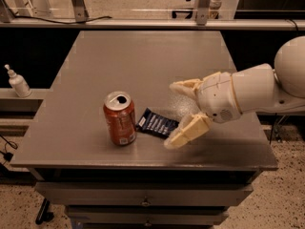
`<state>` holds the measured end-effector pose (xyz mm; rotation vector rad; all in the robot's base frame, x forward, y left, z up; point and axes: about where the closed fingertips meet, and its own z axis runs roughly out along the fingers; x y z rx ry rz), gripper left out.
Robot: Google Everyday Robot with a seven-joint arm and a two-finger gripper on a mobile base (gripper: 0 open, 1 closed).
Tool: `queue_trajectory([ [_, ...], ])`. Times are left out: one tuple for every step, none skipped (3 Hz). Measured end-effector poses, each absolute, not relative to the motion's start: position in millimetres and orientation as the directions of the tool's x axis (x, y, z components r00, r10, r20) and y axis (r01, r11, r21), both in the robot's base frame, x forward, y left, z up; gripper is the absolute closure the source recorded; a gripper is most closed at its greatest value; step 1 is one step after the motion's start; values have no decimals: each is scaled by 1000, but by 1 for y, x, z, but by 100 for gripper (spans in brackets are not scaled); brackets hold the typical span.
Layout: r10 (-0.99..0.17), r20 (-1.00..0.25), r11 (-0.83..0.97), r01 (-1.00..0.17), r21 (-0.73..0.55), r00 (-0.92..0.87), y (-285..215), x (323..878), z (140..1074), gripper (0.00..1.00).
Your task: Move rxbar blueberry near coke can
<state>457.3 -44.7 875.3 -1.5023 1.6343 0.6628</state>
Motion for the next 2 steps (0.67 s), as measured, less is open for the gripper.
queue_trajectory([
  [-557, -830, 173, -974, -147, 27, -50, 464, 879, 0],
  [-556, -830, 177, -968, -179, 52, -61, 478, 889, 0],
])
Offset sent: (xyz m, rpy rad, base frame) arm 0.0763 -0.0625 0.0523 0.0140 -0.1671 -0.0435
